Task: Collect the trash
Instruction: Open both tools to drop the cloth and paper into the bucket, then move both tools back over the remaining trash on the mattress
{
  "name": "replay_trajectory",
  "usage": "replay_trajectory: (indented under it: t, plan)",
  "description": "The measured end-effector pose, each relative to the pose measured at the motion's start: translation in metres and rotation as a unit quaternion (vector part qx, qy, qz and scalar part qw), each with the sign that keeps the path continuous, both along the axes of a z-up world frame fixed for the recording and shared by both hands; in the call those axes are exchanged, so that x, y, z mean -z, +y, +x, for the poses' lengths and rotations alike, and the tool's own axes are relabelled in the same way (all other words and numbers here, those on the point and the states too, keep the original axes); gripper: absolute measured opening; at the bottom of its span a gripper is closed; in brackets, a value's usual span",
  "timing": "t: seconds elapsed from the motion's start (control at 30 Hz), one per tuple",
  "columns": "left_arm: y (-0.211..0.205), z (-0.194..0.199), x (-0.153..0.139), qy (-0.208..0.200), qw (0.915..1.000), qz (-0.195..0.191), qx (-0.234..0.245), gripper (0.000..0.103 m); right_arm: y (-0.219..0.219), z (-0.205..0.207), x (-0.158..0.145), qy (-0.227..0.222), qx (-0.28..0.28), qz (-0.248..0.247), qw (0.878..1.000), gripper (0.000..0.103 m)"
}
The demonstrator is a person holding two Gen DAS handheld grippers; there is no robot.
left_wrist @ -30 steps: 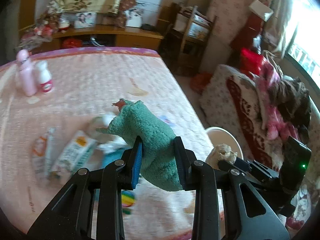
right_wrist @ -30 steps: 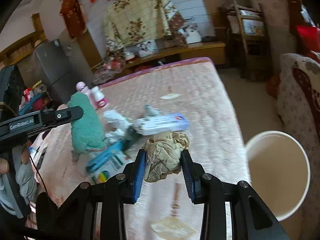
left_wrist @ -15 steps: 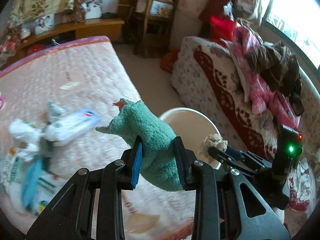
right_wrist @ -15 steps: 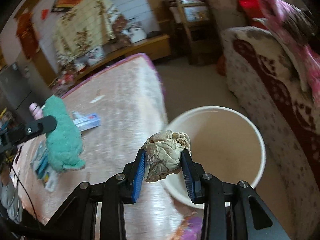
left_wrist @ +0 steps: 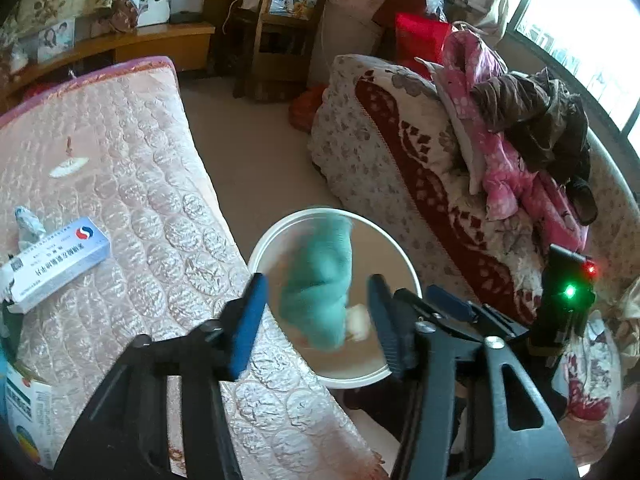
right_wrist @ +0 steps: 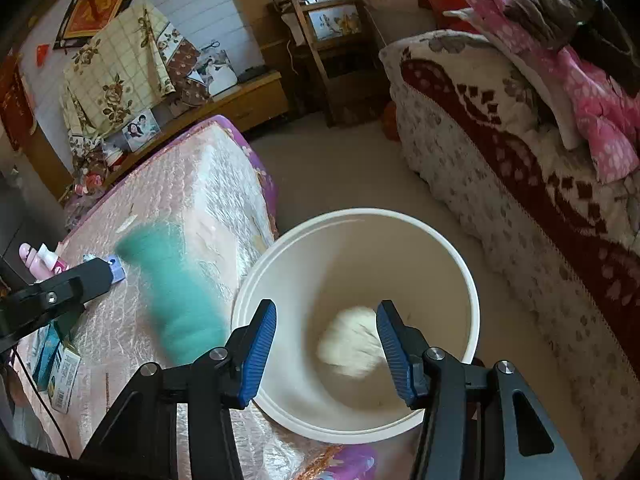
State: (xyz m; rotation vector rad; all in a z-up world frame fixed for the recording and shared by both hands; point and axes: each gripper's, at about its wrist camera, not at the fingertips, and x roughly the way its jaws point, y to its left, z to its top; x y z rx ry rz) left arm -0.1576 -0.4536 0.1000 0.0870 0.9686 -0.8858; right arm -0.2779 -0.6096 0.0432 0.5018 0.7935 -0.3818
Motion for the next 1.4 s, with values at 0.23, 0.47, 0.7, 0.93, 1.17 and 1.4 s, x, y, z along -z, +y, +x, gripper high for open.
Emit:
replay_trajectory:
  t: [0.23, 0.47, 0.7, 0.93, 1.17, 1.4]
  plan:
    - [0.018, -0.004, -0.002, -0.006, 0.9998, 0.007, -0.018, 0.052, 0.003, 0.002, 0.004, 0.004, -0.007, 0.008, 1.0, 0.051]
    - [0.049, -0.01, -0.013, -0.041, 0.9981, 0.014, -0.044, 0.052, 0.016, 0.004, -0.001, 0.003, -0.019, -0.007, 1.0, 0.057]
    - [0.083, -0.013, -0.025, -0.076, 0.9943, 0.013, -0.073, 0.052, 0.041, 0.009, -0.014, -0.002, -0.036, -0.028, 0.999, 0.059]
    - [0.116, -0.014, -0.032, -0.098, 0.9903, 0.015, -0.097, 0.052, 0.074, 0.016, -0.03, -0.014, -0.06, -0.044, 0.997, 0.063]
    - [0.15, -0.014, -0.04, -0.12, 0.9851, 0.016, -0.123, 0.052, 0.106, 0.027, -0.052, -0.03, -0.086, -0.063, 0.994, 0.07]
    - [0.185, -0.011, -0.045, -0.14, 0.9788, 0.015, -0.149, 0.052, 0.136, 0.04, -0.065, -0.045, -0.108, -0.068, 0.991, 0.071]
